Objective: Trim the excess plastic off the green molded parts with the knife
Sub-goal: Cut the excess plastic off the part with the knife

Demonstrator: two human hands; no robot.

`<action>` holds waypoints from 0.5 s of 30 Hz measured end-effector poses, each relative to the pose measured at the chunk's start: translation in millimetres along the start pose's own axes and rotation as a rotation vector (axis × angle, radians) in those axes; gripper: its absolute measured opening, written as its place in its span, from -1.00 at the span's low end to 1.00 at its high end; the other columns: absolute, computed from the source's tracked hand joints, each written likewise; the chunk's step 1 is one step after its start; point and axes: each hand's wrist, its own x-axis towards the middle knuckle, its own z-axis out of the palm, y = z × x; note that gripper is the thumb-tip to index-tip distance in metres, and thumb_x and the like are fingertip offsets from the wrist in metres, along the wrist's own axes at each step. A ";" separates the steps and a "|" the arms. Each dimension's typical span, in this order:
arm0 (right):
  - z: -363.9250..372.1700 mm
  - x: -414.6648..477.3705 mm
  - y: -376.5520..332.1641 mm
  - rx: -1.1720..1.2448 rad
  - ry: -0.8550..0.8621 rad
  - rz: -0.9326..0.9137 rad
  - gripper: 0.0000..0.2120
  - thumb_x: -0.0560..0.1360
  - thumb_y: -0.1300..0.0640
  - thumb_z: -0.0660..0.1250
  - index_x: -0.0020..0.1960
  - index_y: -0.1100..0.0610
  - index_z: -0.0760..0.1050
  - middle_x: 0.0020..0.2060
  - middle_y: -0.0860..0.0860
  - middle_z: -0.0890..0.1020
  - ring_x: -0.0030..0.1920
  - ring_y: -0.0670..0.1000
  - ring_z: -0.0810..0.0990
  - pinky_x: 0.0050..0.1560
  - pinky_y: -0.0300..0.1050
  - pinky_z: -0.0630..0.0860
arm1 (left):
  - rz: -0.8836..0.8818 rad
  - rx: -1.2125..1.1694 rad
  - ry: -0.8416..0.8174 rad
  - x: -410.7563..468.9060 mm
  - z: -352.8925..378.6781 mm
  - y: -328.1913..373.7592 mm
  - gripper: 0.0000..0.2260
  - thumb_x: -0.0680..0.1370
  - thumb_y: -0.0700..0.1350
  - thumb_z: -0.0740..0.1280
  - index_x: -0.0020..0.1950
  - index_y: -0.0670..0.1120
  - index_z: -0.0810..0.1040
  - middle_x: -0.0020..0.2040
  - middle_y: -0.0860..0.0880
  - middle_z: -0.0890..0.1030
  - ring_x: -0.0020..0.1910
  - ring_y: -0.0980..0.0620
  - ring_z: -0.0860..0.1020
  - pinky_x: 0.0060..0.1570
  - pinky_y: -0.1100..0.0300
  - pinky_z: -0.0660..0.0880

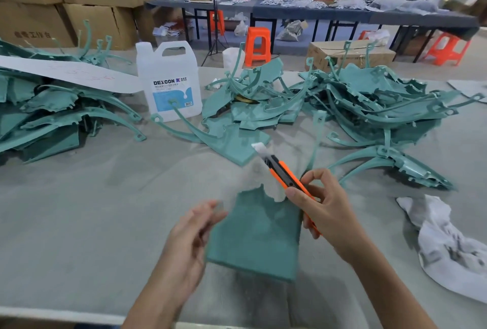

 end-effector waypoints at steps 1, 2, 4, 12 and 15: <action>-2.3 1.8 3.2 -0.058 -0.026 0.019 -0.71 0.44 -0.06 0.50 -0.06 -0.04 0.39 -0.30 0.01 0.63 -0.53 0.05 0.48 -0.62 -0.15 0.34 | 0.077 0.250 0.066 3.6 -2.2 -1.2 -0.77 0.51 -0.23 0.43 0.17 -0.16 0.61 -0.11 -0.16 0.71 -0.22 -0.02 0.65 -0.22 0.16 0.58; -2.8 3.4 6.8 -0.120 -0.041 0.040 -0.73 0.45 -0.07 0.50 -0.08 -0.07 0.41 -0.26 0.03 0.65 -0.51 0.07 0.50 -0.60 -0.13 0.36 | 0.164 0.515 0.106 6.0 -2.8 -4.3 -0.75 0.52 -0.30 0.43 0.16 -0.08 0.60 -0.18 -0.09 0.70 -0.26 0.01 0.61 -0.23 0.15 0.53; 2.2 4.3 14.4 -0.270 -0.014 0.076 -0.79 0.49 -0.08 0.49 -0.08 -0.13 0.44 -0.20 -0.01 0.68 -0.45 0.06 0.57 -0.49 -0.05 0.47 | 0.328 0.928 0.084 8.1 -3.3 -14.9 -0.75 0.52 -0.28 0.45 0.06 0.06 0.61 -0.21 0.02 0.67 -0.30 0.12 0.55 -0.19 0.20 0.49; 7.4 -11.0 35.2 -0.820 0.088 -0.001 -0.82 0.57 -0.20 0.29 0.05 -0.16 0.37 -0.27 -0.13 0.55 -0.23 0.03 0.54 -0.26 -0.06 0.30 | 0.748 1.521 -0.078 -4.2 13.2 -45.8 -0.69 0.54 0.13 0.35 0.12 -0.06 0.64 0.12 -0.01 0.60 0.14 -0.05 0.52 0.23 0.06 0.44; 9.1 -3.9 32.7 -0.738 0.021 0.038 -0.82 0.60 -0.13 0.31 0.13 -0.12 0.41 -0.05 -0.11 0.66 -0.01 0.09 0.62 -0.07 -0.02 0.47 | 0.646 1.658 -0.257 -8.7 22.1 -52.5 -0.29 0.40 0.49 0.22 0.29 0.00 0.58 0.38 0.02 0.48 0.40 -0.03 0.36 0.45 0.11 0.24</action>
